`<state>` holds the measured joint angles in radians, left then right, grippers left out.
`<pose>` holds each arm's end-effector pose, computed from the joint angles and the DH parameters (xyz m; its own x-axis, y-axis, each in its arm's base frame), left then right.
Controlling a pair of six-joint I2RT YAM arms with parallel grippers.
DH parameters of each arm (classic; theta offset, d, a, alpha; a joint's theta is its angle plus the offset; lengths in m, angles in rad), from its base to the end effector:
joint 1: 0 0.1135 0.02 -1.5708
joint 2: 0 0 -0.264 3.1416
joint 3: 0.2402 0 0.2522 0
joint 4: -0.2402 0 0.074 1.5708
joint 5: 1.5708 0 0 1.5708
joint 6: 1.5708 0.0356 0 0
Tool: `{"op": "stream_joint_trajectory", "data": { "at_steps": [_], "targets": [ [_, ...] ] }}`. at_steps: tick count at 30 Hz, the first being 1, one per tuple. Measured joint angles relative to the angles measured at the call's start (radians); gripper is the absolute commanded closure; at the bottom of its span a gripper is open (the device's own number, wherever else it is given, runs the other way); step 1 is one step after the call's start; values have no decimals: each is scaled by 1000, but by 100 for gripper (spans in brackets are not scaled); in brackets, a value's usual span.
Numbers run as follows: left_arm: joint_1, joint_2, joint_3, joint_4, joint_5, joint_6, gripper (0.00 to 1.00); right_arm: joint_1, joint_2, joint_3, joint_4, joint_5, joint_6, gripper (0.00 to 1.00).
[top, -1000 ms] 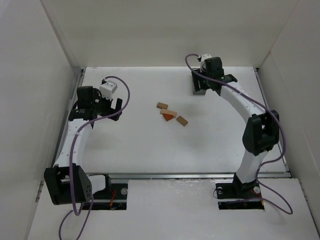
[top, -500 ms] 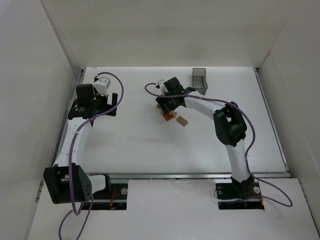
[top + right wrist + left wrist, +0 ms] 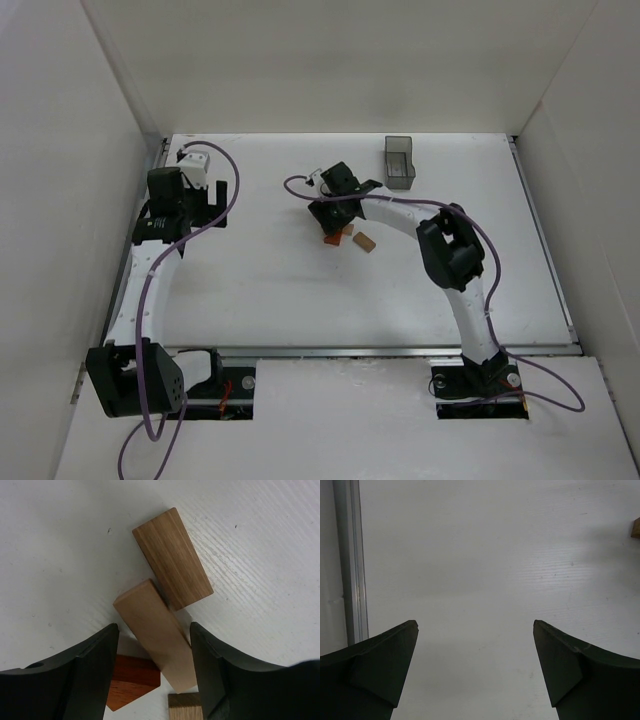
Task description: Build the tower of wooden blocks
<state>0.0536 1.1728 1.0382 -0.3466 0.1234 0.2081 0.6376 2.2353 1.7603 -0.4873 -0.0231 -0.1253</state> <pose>0.2652 0.0098 0.3328 -0.4407 0.1817 -0.8791 0.1501 0.9804 0.1274 0.3938 0.2928 0.1727 -0.5784 -0.5840 -0.5695 -0.6834 0.7282 -0.0526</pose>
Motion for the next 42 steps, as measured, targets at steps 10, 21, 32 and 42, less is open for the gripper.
{"op": "stream_joint_trajectory", "data": {
  "at_steps": [10,21,32,42],
  "targets": [
    [0,0,-13,-6,32,16,2,10,3,-9,5,0,6,66],
    [-4,0,-13,-44,151,93,5,18,2,-9,9,7,7,85],
    [-7,1,-14,-71,236,178,7,34,-12,-10,2,8,7,94],
    [-8,1,-8,-84,238,279,7,38,-204,-41,59,-26,14,97]
  ]
}}
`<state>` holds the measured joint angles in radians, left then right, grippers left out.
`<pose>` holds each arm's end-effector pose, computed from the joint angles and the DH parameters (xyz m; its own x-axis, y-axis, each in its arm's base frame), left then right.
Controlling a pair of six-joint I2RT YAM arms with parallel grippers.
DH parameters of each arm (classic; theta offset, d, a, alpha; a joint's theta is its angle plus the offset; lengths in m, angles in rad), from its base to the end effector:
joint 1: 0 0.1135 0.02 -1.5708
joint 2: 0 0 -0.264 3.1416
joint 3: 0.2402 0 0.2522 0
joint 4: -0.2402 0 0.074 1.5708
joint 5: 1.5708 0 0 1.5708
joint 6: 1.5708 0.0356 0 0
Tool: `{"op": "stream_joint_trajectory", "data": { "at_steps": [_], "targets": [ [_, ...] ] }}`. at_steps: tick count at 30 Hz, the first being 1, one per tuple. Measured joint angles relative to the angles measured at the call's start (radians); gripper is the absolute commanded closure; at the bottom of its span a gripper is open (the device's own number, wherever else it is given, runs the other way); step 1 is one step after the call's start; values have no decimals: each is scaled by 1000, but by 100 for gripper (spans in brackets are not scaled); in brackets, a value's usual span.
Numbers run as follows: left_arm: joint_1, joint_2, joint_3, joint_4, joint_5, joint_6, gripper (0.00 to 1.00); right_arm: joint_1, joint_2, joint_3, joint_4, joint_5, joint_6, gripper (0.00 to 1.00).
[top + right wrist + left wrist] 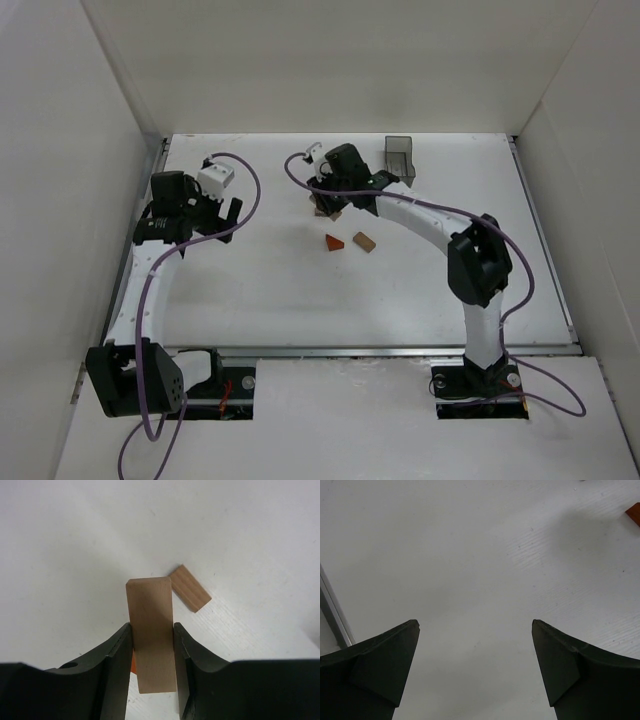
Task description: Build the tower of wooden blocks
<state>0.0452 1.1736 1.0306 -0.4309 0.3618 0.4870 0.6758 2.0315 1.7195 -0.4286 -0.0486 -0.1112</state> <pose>0.2593 -0.0009 0.3232 -0.3601 0.4218 -0.8321 0.4789 0.8490 0.2232 0.3654 0.2952 0.2580 -0.4507 -0.5034 -0.7371 -0.7071 0.7054 -0.0493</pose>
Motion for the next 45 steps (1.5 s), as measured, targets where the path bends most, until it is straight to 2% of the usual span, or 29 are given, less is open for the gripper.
{"op": "stream_joint_trajectory", "data": {
  "at_steps": [8,13,17,21,28,33,36,40,41,44,45],
  "targets": [
    [-16,-22,55,-8,73,160,9,0,-83,-1,40,-13,-2,97],
    [-18,-109,47,19,161,245,11,13,-108,-98,25,-20,-22,97],
    [-18,-175,-24,92,195,212,14,60,-133,-222,-2,-19,-37,97],
    [-18,-183,-105,105,232,164,16,120,-131,-278,-21,-18,-48,99],
    [-18,-183,-157,88,269,99,16,178,-58,-284,-14,-4,-54,100],
    [-18,-183,-157,88,274,71,12,189,-2,-285,-11,18,-75,99],
    [-18,-183,-157,88,275,57,8,196,-2,-285,-7,26,-85,92],
    [-18,-183,-157,88,279,50,6,202,-2,-286,-5,27,-100,75],
    [-18,-183,-157,88,281,48,4,203,-2,-286,-5,28,-103,58],
    [-18,-183,-157,88,286,46,2,203,-2,-286,-4,31,-110,32],
    [-18,-183,-157,88,287,46,0,202,-2,-286,-3,31,-112,30]
  ]
}}
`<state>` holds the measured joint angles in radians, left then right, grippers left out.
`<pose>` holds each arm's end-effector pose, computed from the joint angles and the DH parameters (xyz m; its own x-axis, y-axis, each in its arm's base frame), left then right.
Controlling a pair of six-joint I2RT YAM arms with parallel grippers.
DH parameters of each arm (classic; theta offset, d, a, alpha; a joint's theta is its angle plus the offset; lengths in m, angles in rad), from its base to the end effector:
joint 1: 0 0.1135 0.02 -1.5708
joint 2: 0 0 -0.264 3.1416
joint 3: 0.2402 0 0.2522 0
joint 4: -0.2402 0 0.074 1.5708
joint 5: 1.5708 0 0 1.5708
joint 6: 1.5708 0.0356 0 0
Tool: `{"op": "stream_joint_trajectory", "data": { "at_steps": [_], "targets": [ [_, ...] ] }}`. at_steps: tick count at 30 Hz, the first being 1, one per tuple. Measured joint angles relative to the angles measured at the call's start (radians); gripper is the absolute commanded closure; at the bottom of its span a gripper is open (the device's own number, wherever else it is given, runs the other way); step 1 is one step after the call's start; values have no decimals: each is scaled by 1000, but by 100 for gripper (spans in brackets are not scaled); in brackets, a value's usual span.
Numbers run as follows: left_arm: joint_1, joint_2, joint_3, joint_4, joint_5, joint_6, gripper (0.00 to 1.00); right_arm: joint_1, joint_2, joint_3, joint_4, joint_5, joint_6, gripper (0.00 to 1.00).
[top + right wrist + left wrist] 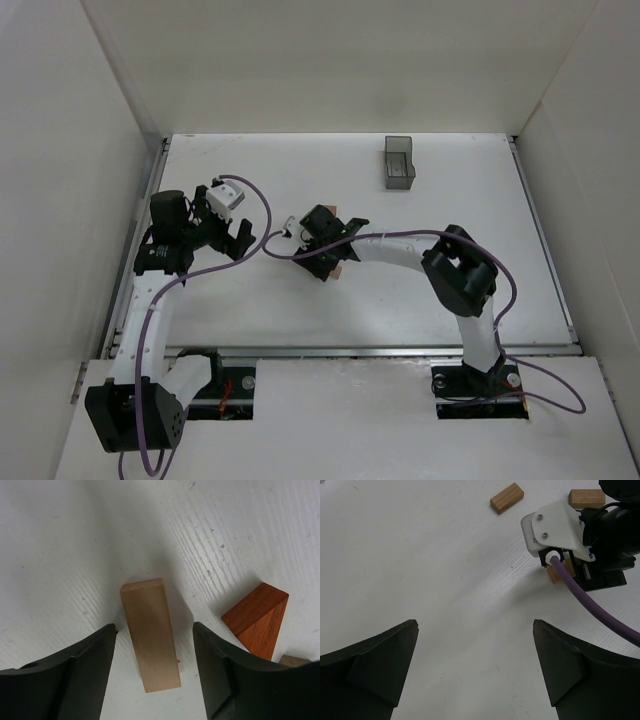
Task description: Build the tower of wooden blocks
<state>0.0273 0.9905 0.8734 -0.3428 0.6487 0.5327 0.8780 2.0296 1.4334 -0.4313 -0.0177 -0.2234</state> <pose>0.2178 -0.0156 0.3198 -0.1184 0.4016 -0.9081 0.6728 0.7051 0.2241 0.2741 0.3312 0.1685 -0.3614 -0.7822 -0.5075 -0.8770 0.4699 -0.0998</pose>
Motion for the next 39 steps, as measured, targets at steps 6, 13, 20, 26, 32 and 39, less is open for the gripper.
{"op": "stream_joint_trajectory", "data": {
  "at_steps": [6,13,20,26,32,39],
  "targets": [
    [0,11,0,-8,20,3,0,0,-12,-19,25,18,-4,24],
    [0,48,0,-24,28,10,0,0,-109,-143,36,68,6,23],
    [0,48,3,-25,27,18,0,0,-110,-148,40,127,5,24],
    [0,48,4,-24,23,20,0,0,-107,-146,40,159,3,25],
    [0,48,4,-24,18,20,0,0,-106,-143,40,169,4,25],
    [0,48,4,-4,-2,14,0,0,-106,-140,39,208,3,25]
  ]
}}
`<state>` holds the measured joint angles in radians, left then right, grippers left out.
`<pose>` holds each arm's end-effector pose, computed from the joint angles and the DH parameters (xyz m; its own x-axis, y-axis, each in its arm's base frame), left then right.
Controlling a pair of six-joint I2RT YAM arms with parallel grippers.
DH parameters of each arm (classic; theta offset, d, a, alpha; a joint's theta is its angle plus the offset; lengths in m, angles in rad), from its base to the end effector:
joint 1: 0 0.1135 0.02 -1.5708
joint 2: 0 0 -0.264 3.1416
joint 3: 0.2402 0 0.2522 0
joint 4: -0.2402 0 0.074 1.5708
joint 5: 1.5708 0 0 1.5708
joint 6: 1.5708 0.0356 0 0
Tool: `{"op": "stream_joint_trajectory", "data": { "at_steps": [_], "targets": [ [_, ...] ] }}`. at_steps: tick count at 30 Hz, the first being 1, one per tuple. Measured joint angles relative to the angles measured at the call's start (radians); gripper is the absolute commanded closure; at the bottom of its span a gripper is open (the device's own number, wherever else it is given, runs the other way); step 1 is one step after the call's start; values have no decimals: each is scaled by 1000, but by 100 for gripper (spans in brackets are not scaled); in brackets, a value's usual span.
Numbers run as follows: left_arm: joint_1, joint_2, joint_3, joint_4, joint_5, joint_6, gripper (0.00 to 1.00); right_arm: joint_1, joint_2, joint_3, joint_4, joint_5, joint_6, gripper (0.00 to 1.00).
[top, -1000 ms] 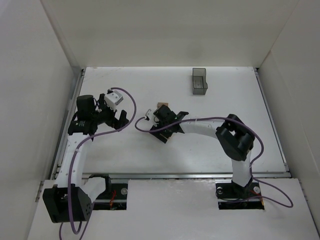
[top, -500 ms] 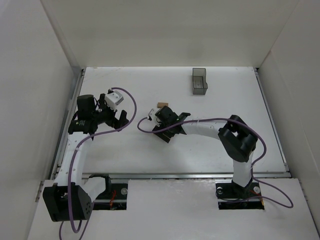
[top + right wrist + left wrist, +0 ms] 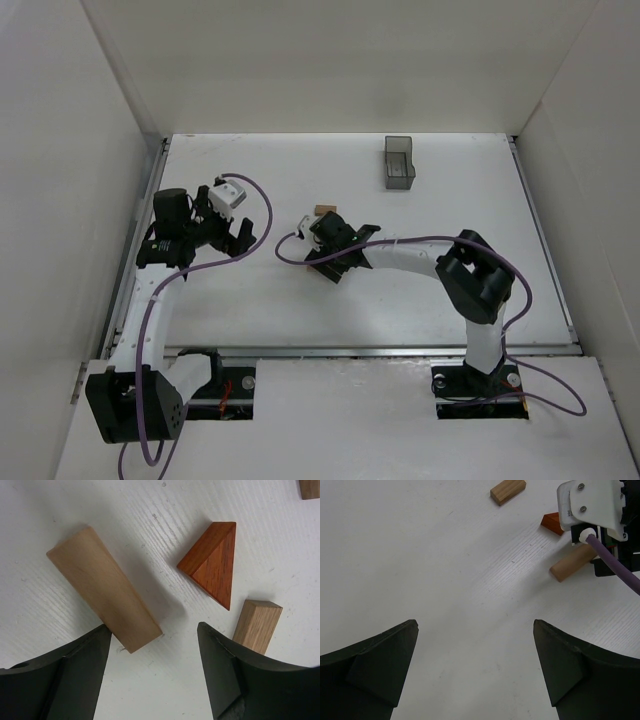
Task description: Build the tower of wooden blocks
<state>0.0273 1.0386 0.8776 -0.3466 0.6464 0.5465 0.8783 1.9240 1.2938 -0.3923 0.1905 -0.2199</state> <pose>0.2275 -0.0152 0.3112 -0.1530 0.4108 -0.8988 0.6835 0.7009 0.2040 0.2615 0.3046 0.1723 -0.3807 -0.7943 -0.4734 -0.7949 0.5427 -0.2714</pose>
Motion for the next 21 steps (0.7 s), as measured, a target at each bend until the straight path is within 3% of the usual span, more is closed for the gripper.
{"op": "stream_joint_trajectory", "data": {
  "at_steps": [12,17,21],
  "targets": [
    [0,-3,0,16,-15,-9,0,-26,-83,77,-28,-71,33,25],
    [0,-8,-6,69,-47,-96,0,-136,-40,306,-45,-132,153,23],
    [0,-10,-23,121,-104,-204,0,-224,105,541,-47,-132,204,23]
  ]
}}
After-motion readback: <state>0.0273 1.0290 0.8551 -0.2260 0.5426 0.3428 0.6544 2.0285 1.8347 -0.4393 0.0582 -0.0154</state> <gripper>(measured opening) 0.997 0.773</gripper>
